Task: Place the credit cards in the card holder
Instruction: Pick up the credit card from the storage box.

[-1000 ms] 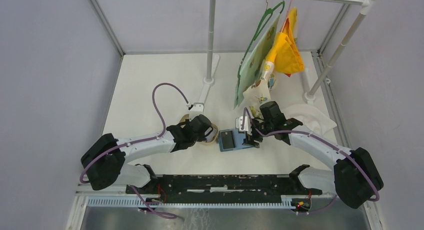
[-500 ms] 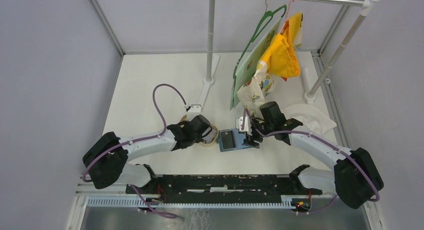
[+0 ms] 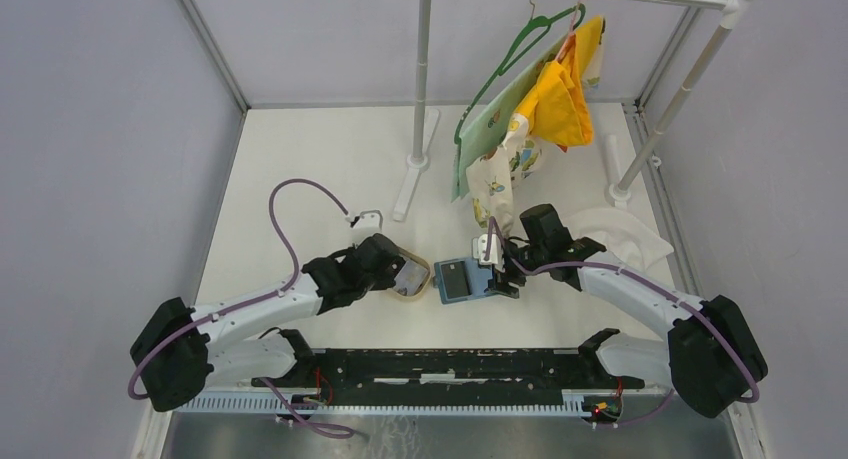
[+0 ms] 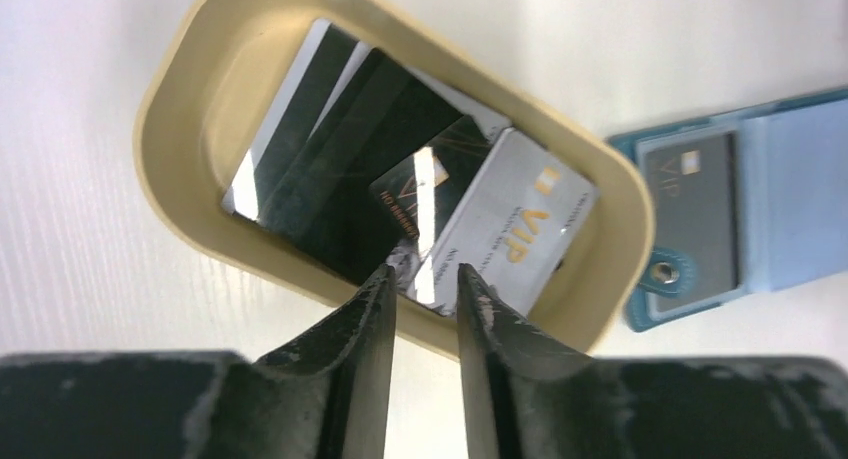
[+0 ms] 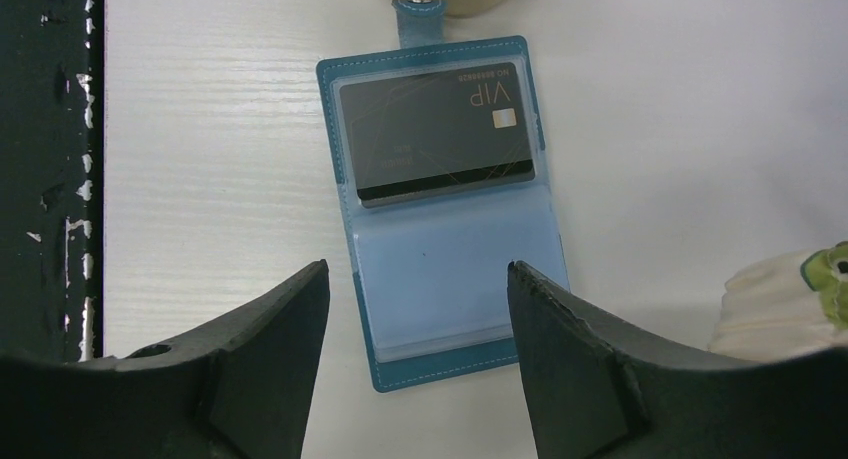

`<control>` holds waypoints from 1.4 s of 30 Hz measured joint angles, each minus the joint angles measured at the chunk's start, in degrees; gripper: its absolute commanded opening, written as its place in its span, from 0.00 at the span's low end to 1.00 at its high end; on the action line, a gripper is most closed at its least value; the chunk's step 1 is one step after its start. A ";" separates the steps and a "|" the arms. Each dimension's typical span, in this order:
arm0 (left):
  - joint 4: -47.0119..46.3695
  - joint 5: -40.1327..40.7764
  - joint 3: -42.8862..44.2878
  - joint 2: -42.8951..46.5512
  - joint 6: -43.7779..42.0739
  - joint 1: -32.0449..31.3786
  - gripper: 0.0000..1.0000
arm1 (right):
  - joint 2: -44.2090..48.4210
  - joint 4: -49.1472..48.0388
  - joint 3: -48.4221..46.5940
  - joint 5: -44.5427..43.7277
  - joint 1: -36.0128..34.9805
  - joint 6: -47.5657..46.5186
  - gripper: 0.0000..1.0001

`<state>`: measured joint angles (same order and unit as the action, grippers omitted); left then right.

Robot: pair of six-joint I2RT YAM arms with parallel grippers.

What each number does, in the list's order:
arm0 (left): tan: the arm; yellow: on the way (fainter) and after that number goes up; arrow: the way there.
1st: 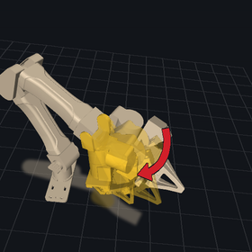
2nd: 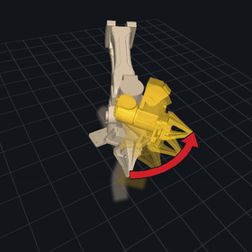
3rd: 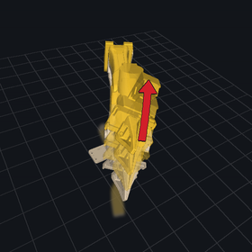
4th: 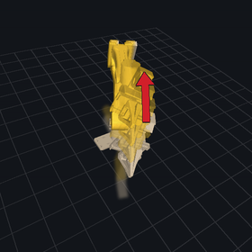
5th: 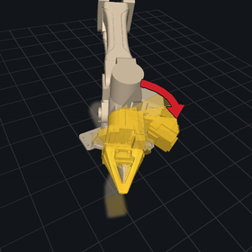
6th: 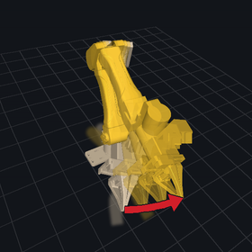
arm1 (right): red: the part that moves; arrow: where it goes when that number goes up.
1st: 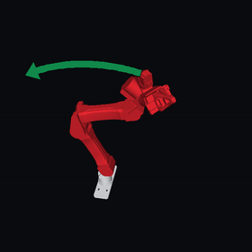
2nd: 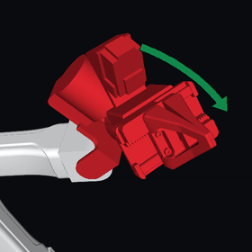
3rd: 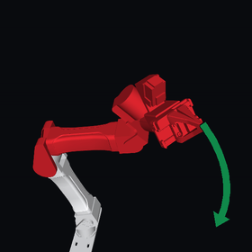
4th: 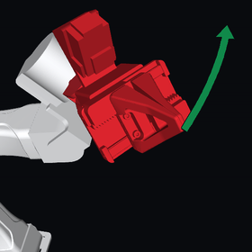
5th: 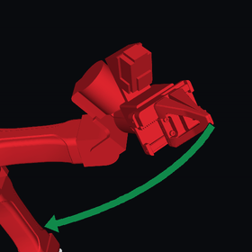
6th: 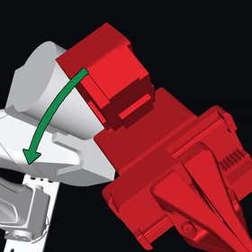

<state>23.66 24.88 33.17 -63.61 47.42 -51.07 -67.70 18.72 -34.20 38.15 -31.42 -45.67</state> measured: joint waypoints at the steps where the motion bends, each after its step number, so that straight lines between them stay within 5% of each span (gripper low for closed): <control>1: -0.17 -0.17 0.31 0.28 -0.55 0.00 0.44 | 0.00 0.00 0.04 0.35 0.02 0.00 0.71; 16: -9.29 -16.59 2.60 -6.01 -11.74 12.28 0.69 | -1.07 -0.02 0.37 1.90 0.02 0.42 0.72; 31: -10.25 -20.26 1.79 -10.93 -13.97 16.50 0.74 | -1.42 -0.02 0.37 2.19 0.00 0.39 0.72; 42: -11.63 -26.27 1.64 -11.02 -13.88 16.61 0.64 | -1.42 -0.02 0.37 2.19 0.00 0.39 0.73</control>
<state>12.03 -1.39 34.81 -74.63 33.54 -34.46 -69.12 18.70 -33.82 40.34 -31.42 -45.28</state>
